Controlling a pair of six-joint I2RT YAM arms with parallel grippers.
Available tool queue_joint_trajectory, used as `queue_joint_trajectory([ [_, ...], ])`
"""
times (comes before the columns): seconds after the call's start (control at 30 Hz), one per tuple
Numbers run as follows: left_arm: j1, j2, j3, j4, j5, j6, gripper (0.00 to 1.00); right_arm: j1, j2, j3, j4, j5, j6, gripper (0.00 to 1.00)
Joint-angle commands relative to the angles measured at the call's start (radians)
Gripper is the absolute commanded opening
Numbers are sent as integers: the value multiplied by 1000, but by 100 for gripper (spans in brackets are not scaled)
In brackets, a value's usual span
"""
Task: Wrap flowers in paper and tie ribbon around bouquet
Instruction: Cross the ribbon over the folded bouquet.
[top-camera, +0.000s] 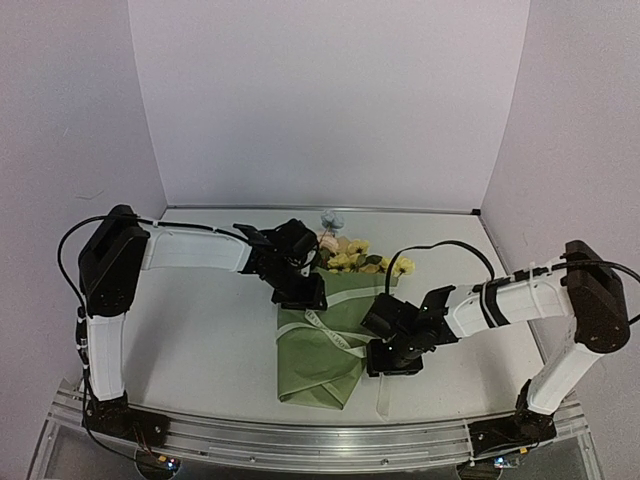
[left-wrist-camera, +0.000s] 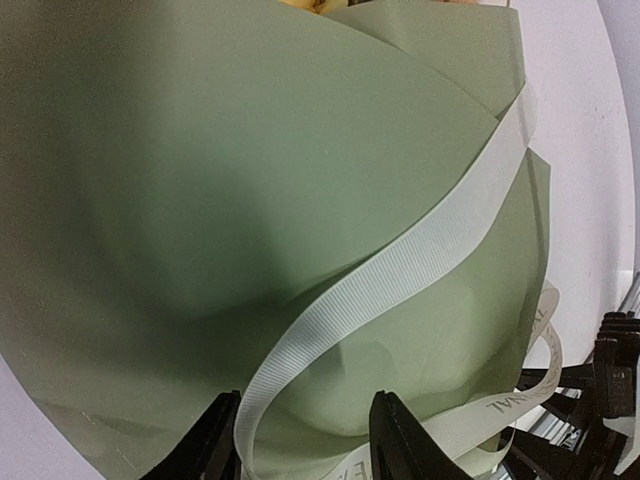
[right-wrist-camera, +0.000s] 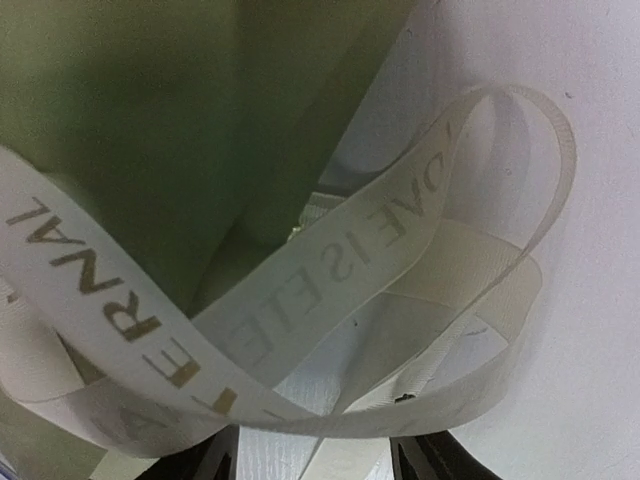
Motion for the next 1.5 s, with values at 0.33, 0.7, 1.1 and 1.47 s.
queue_joint_trajectory([
  [0.33, 11, -21, 74, -22, -102, 10, 8, 28, 40, -12, -88, 135, 72, 29],
  [0.7, 64, -35, 104, 19, -96, 11, 0, 46, -93, 134, -194, 19, -154, 0],
  [1.1, 94, -2, 181, 32, -72, 39, 0, 46, -270, 314, -293, -249, -301, 0],
  [1.47, 101, -85, 105, 41, -118, 71, 0, -89, -259, 611, -395, -137, -325, 0],
])
